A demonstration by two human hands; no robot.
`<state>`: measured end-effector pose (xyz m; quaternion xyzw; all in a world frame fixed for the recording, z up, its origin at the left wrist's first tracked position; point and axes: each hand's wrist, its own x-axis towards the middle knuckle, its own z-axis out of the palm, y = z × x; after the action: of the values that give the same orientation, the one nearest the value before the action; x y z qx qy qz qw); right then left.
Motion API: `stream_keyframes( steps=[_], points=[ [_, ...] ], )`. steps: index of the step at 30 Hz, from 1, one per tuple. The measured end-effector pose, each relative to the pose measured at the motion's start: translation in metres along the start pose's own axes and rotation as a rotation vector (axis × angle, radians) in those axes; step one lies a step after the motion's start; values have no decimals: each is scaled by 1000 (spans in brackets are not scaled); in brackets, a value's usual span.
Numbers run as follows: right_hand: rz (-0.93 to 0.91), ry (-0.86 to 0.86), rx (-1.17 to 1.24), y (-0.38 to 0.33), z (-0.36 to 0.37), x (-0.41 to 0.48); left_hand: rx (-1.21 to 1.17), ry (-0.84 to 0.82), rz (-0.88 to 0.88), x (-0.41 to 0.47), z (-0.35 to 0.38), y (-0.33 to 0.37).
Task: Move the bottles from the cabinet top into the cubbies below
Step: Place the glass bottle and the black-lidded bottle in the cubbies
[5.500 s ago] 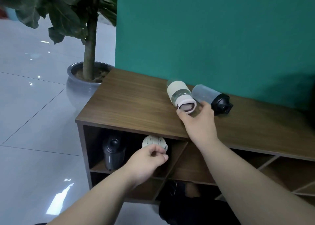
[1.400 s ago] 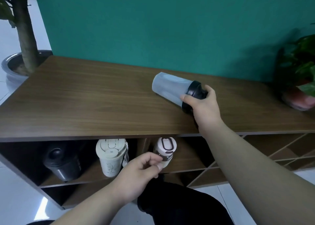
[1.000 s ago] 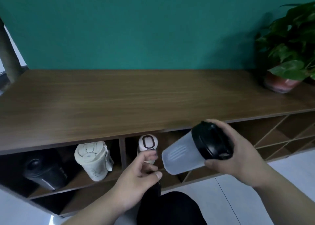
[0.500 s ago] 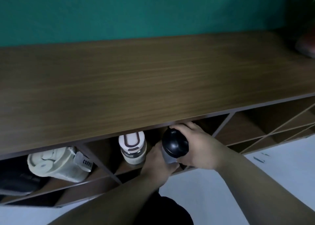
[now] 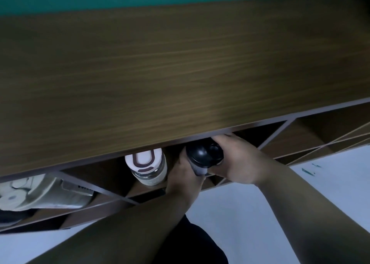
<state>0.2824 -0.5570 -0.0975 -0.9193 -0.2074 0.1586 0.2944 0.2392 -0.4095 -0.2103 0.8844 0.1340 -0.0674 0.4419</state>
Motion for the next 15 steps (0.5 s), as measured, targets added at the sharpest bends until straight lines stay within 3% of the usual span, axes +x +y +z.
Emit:
stream_keyframes(
  steps=[15],
  points=[
    [-12, 180, 144, -8, 15, -14, -9, -23, 17, -1, -6, -2]
  ],
)
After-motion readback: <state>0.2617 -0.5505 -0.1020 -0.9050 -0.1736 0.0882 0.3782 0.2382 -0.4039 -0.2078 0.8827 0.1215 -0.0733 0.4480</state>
